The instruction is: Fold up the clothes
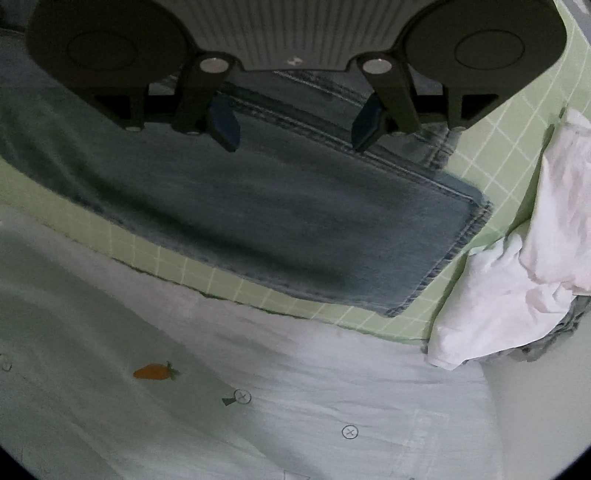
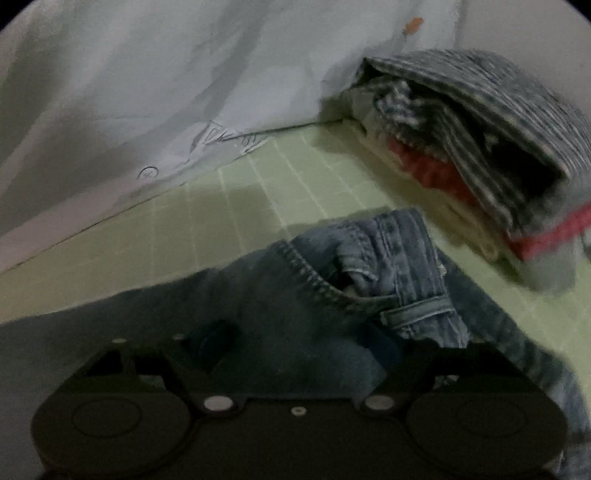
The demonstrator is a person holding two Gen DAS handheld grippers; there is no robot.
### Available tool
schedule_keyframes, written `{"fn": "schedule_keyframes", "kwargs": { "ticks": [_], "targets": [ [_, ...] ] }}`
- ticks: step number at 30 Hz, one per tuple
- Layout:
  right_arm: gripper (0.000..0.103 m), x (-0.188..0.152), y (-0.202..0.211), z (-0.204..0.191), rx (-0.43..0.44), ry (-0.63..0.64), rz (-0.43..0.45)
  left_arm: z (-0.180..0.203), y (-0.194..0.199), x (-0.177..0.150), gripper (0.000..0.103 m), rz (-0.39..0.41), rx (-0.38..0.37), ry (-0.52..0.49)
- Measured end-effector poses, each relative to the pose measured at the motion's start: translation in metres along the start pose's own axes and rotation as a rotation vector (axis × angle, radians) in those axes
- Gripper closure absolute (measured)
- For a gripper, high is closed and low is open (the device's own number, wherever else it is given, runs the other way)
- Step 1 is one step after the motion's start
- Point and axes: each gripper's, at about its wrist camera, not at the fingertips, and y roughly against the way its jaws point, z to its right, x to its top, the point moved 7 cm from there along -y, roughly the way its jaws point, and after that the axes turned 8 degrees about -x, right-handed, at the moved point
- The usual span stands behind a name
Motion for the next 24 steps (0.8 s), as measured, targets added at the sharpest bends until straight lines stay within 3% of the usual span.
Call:
{"fn": "schedule_keyframes", "kwargs": {
  "ticks": [6, 9, 11, 13, 18, 24],
  "targets": [
    [0.019, 0.035, -0.033, 0.002, -0.020, -0.038, 0.009, -0.019, 0.004, -0.022, 0.034, -0.051, 0.087, 0.006],
    [0.013, 0.044, -0.041, 0.000, -0.019, -0.045, -0.018, -0.043, 0.011, -0.031, 0.027, -0.069, 0.131, 0.024],
    [0.011, 0.041, -0.026, -0.003, -0.037, -0.027, -0.002, -0.062, 0.015, -0.036, 0.024, -0.083, 0.147, 0.028],
    [0.001, 0.035, -0.003, -0.007, -0.052, -0.011, 0.036, -0.080, 0.018, -0.043, 0.020, -0.095, 0.162, 0.041],
    [0.001, -0.021, 0.088, -0.028, 0.027, -0.042, 0.093, -0.125, 0.019, -0.067, 0.016, -0.114, 0.166, 0.108],
    [0.001, -0.100, 0.164, -0.061, 0.104, -0.051, 0.018, -0.161, 0.009, -0.092, 0.014, -0.144, 0.104, 0.161]
  ]
}}
